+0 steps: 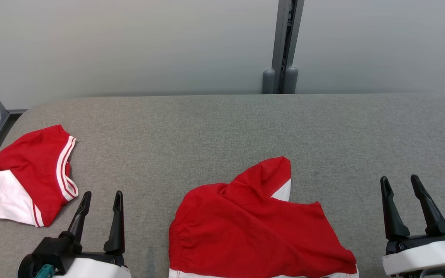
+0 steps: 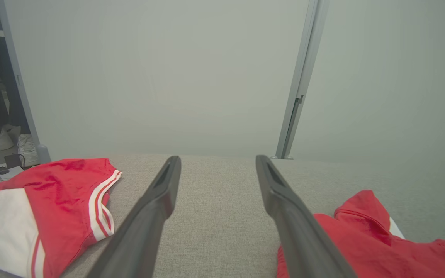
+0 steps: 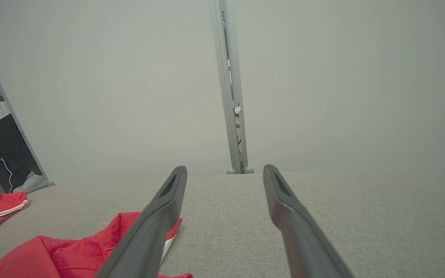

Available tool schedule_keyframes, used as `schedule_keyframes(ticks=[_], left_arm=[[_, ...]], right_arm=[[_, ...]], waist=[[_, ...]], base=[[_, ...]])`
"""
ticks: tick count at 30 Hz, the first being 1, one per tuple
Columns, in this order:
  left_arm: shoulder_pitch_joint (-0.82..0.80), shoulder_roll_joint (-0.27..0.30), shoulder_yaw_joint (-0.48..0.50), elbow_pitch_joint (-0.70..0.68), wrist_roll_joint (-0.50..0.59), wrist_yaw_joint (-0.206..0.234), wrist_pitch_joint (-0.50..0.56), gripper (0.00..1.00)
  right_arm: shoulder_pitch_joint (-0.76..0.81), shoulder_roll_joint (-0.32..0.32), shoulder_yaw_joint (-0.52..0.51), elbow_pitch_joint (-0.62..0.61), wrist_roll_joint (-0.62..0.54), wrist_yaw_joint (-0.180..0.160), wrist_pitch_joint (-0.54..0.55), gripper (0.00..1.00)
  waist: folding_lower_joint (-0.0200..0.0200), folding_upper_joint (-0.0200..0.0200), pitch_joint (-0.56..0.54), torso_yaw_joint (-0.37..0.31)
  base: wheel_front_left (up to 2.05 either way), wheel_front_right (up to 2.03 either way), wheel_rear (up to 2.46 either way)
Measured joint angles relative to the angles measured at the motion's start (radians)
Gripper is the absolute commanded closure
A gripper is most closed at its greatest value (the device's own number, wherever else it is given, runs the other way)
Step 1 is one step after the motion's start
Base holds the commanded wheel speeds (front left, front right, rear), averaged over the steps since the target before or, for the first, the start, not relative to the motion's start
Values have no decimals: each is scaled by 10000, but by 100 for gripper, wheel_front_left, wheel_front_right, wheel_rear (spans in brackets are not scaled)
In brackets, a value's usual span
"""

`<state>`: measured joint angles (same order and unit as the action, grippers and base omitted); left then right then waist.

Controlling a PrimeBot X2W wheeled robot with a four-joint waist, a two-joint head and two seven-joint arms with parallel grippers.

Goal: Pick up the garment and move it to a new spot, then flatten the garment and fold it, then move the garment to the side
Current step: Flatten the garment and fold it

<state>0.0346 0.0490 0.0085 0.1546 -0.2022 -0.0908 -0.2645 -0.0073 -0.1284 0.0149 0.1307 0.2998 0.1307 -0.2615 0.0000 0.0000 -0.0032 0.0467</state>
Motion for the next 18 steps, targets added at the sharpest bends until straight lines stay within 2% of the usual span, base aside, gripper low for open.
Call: schedule_keyframes(ticks=[18], left_arm=[[-1,0,-59,8,-13,40,0,0]], right_arm=[[-40,-13,92,75,0,0,0,0]], waist=[[0,0,-11,-11]], base=[[0,0,0]])
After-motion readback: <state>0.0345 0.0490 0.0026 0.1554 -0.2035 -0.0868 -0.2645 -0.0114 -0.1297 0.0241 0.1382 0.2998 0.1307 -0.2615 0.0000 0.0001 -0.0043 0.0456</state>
